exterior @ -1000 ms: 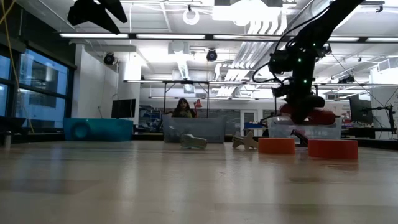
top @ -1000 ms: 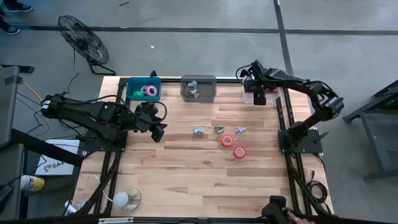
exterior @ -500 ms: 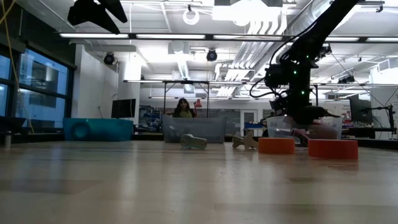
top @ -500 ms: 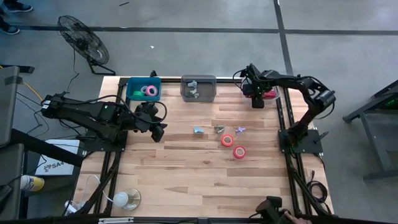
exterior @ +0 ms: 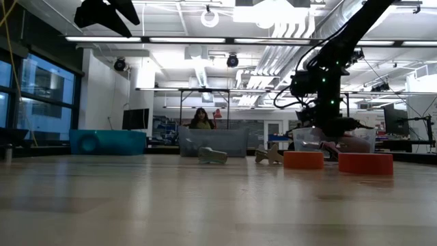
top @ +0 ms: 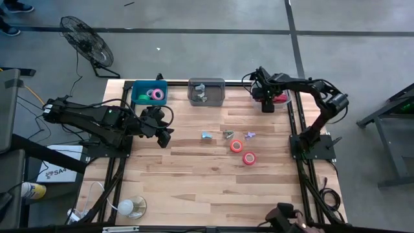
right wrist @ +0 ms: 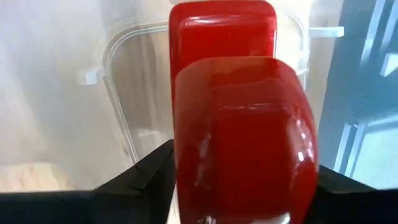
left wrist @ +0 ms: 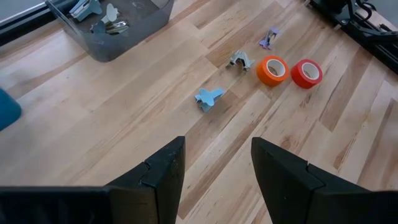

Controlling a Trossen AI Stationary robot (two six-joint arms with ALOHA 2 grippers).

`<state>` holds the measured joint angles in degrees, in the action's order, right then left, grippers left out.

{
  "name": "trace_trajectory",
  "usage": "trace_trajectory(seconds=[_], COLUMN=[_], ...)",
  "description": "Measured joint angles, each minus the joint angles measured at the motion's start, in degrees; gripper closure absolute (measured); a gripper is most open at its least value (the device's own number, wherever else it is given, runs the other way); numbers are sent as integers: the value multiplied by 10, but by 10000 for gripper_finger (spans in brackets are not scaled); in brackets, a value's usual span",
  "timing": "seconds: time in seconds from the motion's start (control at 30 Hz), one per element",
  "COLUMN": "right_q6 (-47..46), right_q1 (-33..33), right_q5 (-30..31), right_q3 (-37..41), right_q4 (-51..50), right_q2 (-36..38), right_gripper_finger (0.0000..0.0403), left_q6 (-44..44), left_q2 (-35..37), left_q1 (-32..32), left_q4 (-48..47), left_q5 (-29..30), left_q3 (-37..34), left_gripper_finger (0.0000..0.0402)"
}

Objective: Pick and place Stapler, Stapler remover, tape
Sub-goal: Put the red stapler into the transparent bin, then put the purple staple remover into the black bin

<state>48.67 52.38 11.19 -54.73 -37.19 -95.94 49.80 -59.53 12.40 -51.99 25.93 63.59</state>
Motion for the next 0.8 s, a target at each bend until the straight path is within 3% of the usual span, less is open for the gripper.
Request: trace_trajectory(seconds=[0.17, 0.3, 0.8], right_q6=[-20, -20, -11], right_q1=[-2, -15, -37], right_q5=[52, 105, 108], right_q3=[2, 2, 2], right_q4=[14, 7, -25], right_q2=[-2, 2, 100], right_gripper_finger=[92, 43, 34], left_q6=[0, 0, 0], left_q2=[0, 0, 0], left_q1=[0, 0, 0], left_q4=[0, 0, 0], left_q5=[0, 0, 0], left_q3=[0, 0, 0], left_gripper_finger=[220, 220, 220])
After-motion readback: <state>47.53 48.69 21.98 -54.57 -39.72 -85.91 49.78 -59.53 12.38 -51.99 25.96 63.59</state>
